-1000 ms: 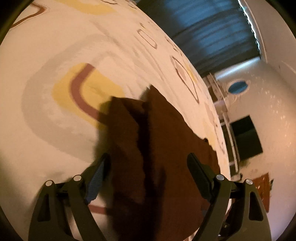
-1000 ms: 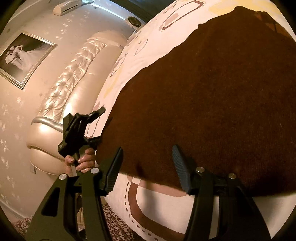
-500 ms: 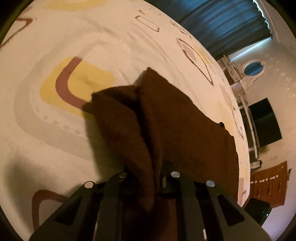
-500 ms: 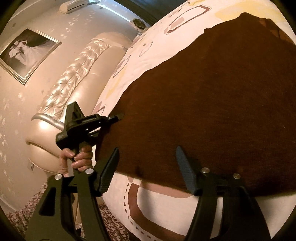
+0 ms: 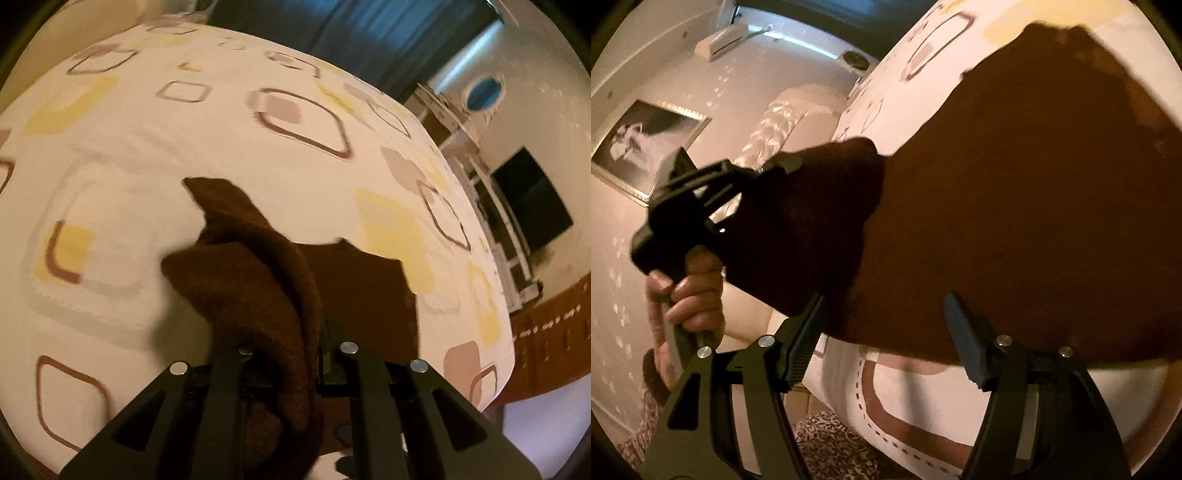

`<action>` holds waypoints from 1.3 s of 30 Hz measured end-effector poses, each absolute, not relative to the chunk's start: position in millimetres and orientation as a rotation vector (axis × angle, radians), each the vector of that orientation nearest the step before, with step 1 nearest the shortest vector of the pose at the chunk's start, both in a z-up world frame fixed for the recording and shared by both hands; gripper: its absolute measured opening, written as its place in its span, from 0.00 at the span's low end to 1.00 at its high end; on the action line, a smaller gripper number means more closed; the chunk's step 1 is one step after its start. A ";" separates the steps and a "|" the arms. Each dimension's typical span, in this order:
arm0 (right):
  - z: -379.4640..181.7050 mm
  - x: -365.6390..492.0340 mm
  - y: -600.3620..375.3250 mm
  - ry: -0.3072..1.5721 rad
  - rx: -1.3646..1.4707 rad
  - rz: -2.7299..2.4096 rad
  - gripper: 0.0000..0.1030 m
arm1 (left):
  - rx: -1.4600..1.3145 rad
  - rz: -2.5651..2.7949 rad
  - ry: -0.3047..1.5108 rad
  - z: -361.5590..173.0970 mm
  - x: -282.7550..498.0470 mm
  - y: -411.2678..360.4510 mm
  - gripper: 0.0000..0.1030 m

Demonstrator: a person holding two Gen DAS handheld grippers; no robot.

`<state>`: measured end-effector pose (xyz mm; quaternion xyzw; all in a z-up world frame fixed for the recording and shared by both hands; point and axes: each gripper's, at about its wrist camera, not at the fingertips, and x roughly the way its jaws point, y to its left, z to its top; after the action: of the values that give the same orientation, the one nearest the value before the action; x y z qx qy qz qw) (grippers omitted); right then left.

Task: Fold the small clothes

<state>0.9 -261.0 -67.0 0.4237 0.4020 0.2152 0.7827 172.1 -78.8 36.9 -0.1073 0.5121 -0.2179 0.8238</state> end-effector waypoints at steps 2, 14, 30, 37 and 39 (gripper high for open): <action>-63.0 -3.6 -283.0 0.853 0.932 0.444 0.65 | -0.193 -0.462 1.093 34.7 164.7 -113.1 0.12; -55.6 -42.6 -403.0 0.798 0.980 0.286 0.65 | 0.029 -0.327 1.123 -44.2 119.7 -243.5 0.28; -48.7 -24.5 -413.6 0.767 1.054 0.355 0.65 | -0.172 -0.439 0.907 3.1 76.2 -119.0 0.52; -69.8 21.0 -379.8 0.876 1.094 0.408 0.65 | -0.311 -0.288 0.998 -43.7 73.2 -32.9 0.52; -75.3 33.4 -378.5 0.891 1.108 0.390 0.65 | -0.331 -0.274 1.009 -51.2 70.5 -19.8 0.52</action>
<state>33.4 -378.5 -75.3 0.5051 0.4064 0.1777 0.7404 70.5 -19.8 -51.2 -0.1573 0.4795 -0.1300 0.8535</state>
